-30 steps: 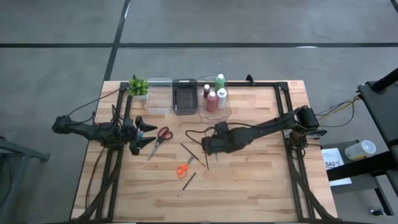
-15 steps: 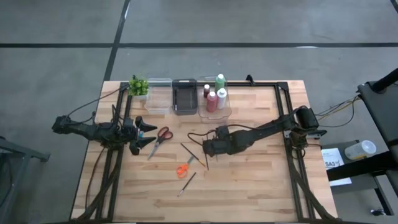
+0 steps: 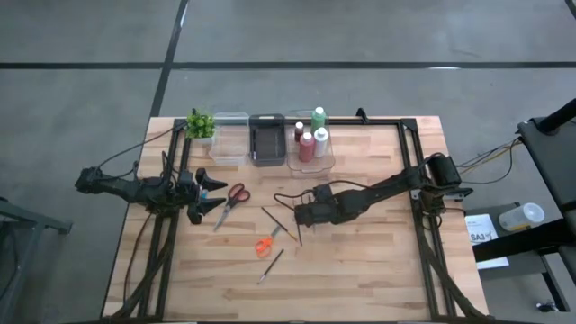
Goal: Pick & Place Paint Supplies
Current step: Put the top silver paintbrush into the black bin
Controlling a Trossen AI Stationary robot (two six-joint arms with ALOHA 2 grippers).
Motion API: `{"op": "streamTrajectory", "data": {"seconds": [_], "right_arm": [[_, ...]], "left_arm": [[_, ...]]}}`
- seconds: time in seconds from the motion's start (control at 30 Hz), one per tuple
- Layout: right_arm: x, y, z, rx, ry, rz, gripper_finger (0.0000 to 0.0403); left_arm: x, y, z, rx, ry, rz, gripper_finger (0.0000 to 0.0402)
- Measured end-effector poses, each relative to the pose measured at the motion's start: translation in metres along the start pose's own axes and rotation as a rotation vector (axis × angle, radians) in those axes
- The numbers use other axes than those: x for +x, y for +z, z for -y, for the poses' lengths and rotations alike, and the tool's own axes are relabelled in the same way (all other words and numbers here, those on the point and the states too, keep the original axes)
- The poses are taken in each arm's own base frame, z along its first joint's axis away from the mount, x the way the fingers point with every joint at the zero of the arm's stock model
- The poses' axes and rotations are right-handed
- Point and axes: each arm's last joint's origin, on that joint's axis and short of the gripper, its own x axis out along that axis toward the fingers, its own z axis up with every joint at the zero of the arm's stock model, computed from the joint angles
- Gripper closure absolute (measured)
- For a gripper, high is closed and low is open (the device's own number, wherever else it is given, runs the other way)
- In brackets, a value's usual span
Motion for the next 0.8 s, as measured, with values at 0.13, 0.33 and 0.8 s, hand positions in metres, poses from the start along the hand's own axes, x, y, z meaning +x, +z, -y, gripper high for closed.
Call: {"op": "streamTrajectory", "data": {"seconds": [0.13, 0.33, 0.8], "right_arm": [[0.001, -0.001, 0.002, -0.001, -0.004, -0.002, 0.0305], [0.003, -0.001, 0.005, -0.011, -0.015, -0.004, 0.0305], [0.024, -0.010, -0.010, -0.112, -0.045, -0.002, 0.0305]], "left_arm": [[0.000, 0.000, 0.000, 0.000, 0.000, 0.000, 0.0099], [0.000, 0.000, 0.000, 0.000, 0.000, 0.000, 0.0099], [0.000, 0.000, 0.000, 0.000, 0.000, 0.000, 0.0099]]}}
